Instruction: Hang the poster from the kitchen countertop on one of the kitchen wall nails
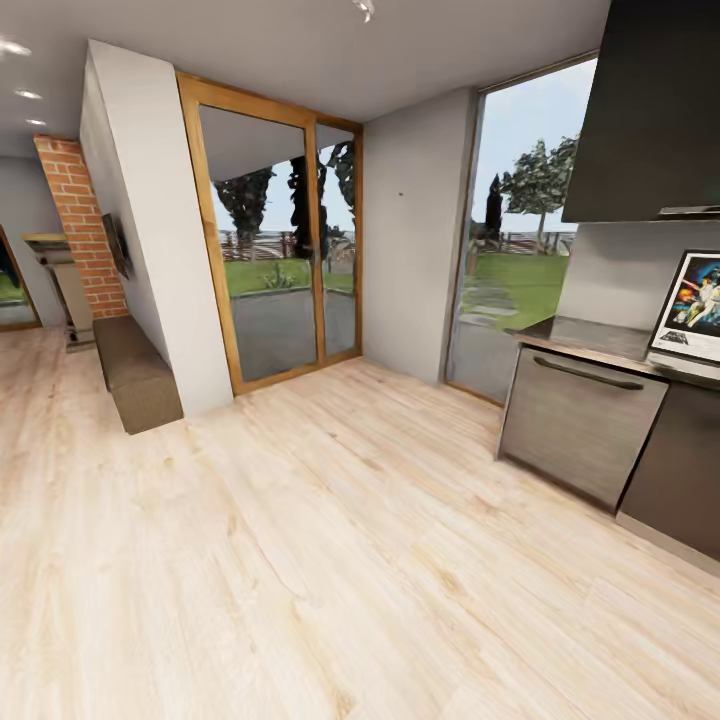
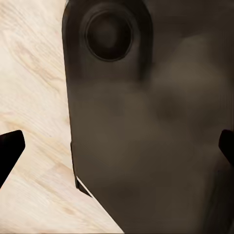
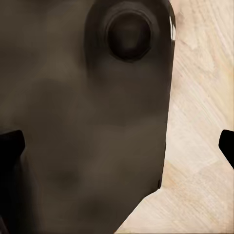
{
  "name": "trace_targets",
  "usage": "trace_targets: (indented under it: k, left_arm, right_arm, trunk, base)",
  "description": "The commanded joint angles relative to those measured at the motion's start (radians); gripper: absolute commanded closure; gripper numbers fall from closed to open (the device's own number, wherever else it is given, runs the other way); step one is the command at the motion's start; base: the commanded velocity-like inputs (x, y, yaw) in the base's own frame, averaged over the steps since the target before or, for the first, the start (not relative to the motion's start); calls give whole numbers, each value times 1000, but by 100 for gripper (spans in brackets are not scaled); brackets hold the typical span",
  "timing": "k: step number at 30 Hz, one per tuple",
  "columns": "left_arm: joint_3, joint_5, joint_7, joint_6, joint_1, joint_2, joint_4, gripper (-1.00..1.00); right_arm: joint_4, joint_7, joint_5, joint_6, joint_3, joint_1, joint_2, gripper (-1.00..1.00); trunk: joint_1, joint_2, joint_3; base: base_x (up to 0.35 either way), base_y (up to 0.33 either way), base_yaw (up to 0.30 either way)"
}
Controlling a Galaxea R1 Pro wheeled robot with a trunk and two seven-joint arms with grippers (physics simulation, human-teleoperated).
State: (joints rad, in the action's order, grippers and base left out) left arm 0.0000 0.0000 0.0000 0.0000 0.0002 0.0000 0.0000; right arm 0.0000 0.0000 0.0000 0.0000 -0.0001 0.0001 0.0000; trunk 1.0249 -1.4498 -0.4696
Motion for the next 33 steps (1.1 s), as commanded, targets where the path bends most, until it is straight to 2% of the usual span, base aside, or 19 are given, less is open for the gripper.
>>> trace_targets:
  k: [1,6,23,30,32,33]
  left_arm:
    - [1,-1,0,3,6,-6,-6,-100]
    - [0,0,0,2,30,-33,-33,-100]
    - [0,0,-1,1,29,-32,-47,-100]
    - [2,-7,-2,-20,39,-33,-87,-100]
    - [3,-7,-2,-21,39,-33,-98,-100]
    - [3,-7,-2,-21,39,-32,-712,-100]
  right_arm:
    - [-6,-6,2,-6,0,-6,-6,-100]
    - [-34,-15,3,-10,0,-35,-34,-100]
    - [-31,-10,3,-11,1,-42,-34,-100]
    - [-66,-4,2,-46,-6,-83,-73,-100]
    - [-77,-3,2,-57,-7,-94,-77,-100]
    - [-510,-3,2,-66,-7,-129,-78,-100]
  trunk:
    - [0,0,0]
    - [0,0,0]
    - [0,0,0]
    - [0,0,0]
    - [0,0,0]
    - [0,0,0]
  base:
    - [0,0,0]
    - [0,0,0]
    - [0,0,0]
    - [0,0,0]
    - [0,0,0]
    - [0,0,0]
